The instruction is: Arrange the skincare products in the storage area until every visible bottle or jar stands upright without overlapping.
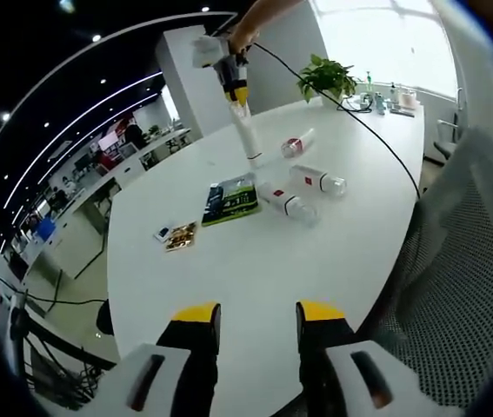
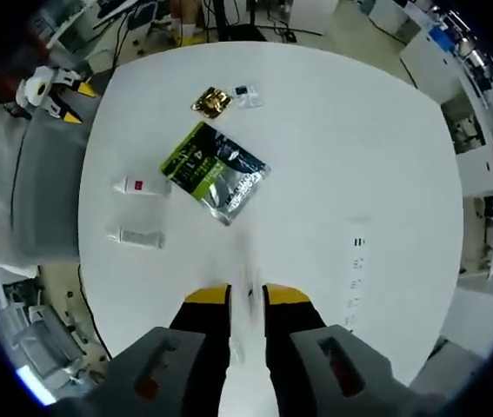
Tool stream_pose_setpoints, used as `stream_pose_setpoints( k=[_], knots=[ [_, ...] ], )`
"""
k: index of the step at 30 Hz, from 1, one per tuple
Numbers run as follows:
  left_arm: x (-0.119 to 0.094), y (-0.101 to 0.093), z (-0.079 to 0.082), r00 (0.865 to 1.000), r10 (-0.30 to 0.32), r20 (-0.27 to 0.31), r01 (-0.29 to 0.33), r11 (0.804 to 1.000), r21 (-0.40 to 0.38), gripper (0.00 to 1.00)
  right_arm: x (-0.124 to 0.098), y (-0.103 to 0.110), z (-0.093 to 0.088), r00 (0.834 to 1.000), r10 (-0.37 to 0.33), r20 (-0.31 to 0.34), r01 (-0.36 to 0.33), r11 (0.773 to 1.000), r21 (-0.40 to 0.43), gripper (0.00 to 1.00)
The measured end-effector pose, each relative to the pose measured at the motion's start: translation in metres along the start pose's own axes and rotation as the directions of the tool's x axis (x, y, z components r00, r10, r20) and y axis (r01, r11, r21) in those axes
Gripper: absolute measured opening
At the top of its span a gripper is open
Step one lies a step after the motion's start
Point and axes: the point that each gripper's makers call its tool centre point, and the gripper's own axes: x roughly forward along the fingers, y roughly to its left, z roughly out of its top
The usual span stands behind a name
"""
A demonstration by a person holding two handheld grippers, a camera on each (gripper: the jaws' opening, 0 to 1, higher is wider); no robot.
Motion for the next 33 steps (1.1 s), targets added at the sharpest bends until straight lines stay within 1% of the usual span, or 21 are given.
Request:
stream_pose_setpoints(
  k=[3,6,9,10,11,13,17,22,23,25,28,31,33],
  knots=[
    [0.0,0.0,0.0,1.0,0.0,-0.001,0.0,1.0,0.001,0.36,0.002,0.002,-0.007,1.0,-0.006,0.012,0.006,1.0,0.016,0.16],
    [0.0,0.0,0.0,1.0,-0.001,-0.002,0.001,1.0,0.002,0.36,0.006,0.004,-0.016,1.0,-0.013,0.024,0.012,1.0,0.026,0.22],
    [0.001,0.0,-0.001,1.0,-0.001,-0.006,0.001,1.0,0.002,0.36,0.01,0.007,-0.028,0.999,-0.021,0.032,0.019,0.999,0.043,0.29],
    [0.001,0.0,-0.002,1.0,-0.002,-0.008,0.002,1.0,0.003,0.36,0.013,0.009,-0.034,0.999,-0.021,0.032,0.019,0.998,0.061,0.33],
    [0.001,0.0,-0.002,1.0,-0.002,-0.008,0.002,1.0,0.004,0.36,0.014,0.012,-0.037,0.999,-0.02,0.034,0.018,0.998,0.065,0.35],
    [0.002,-0.001,-0.002,1.0,-0.003,-0.008,0.003,1.0,0.005,0.36,0.02,0.018,-0.049,1.0,-0.013,0.027,0.011,0.996,0.083,0.37],
    [0.002,-0.001,-0.003,1.0,-0.004,-0.014,0.004,1.0,0.005,0.36,0.035,0.027,-0.068,1.0,0.003,0.023,-0.005,0.994,0.106,0.38],
    [0.004,-0.002,-0.006,1.0,-0.007,-0.028,0.007,1.0,0.004,0.36,0.058,0.045,-0.087,1.0,0.009,-0.006,-0.008,0.997,0.072,0.38],
    [0.004,-0.002,-0.007,0.999,-0.008,-0.032,0.008,1.0,0.003,0.36,0.063,0.05,-0.092,1.0,0.019,-0.014,-0.018,0.998,0.062,0.38],
    [0.004,-0.003,-0.009,0.999,-0.011,-0.04,0.011,1.0,0.001,0.36,0.073,0.056,-0.099,0.999,0.02,-0.032,-0.019,0.998,0.054,0.4],
    [0.005,-0.003,-0.011,0.999,-0.014,-0.051,0.014,1.0,-0.003,0.36,0.084,0.056,-0.109,0.999,0.019,-0.047,-0.017,0.999,0.043,0.42],
    [0.005,-0.003,-0.012,0.998,-0.013,-0.054,0.012,1.0,-0.006,0.36,0.093,0.057,-0.117,0.998,0.026,-0.06,-0.023,0.998,0.051,0.42],
    [0.005,-0.002,-0.013,0.998,-0.01,-0.059,0.01,1.0,-0.01,0.36,0.102,0.057,-0.125,0.997,0.019,-0.076,-0.016,0.999,0.04,0.41]
  ],
)
